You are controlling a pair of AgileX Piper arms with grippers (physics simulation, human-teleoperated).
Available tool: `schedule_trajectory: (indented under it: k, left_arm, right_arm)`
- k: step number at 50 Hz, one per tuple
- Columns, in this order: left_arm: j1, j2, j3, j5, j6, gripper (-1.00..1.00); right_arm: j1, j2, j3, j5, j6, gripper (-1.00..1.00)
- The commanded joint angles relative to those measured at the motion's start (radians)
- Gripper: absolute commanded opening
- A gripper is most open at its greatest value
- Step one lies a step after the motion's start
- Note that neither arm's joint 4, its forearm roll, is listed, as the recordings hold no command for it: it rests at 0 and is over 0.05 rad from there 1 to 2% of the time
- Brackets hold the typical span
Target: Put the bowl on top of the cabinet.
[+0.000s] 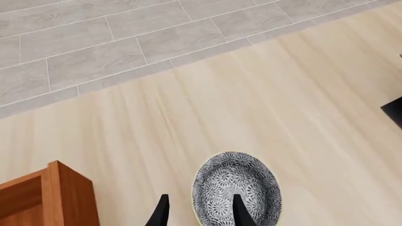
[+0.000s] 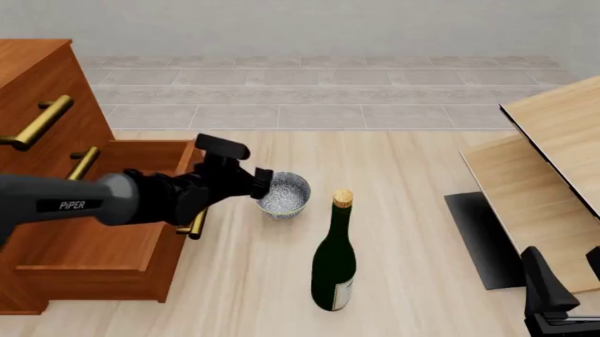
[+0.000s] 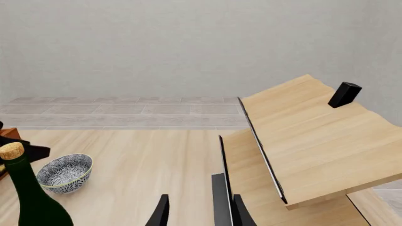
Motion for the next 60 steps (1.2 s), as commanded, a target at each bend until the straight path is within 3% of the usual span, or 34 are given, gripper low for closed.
schedule_trajectory:
  k: [1, 60]
  left_arm:
    - [-0.001, 0.050, -0.023, -0.022, 0.001, 1.00]
    - [0.021, 0.192, -0.126, -0.018, 0.028, 1.00]
  right_arm:
    - [0.000, 0.000, 0.000, 0.000, 0.000, 1.00]
    - [0.000, 0.000, 0.000, 0.000, 0.000, 1.00]
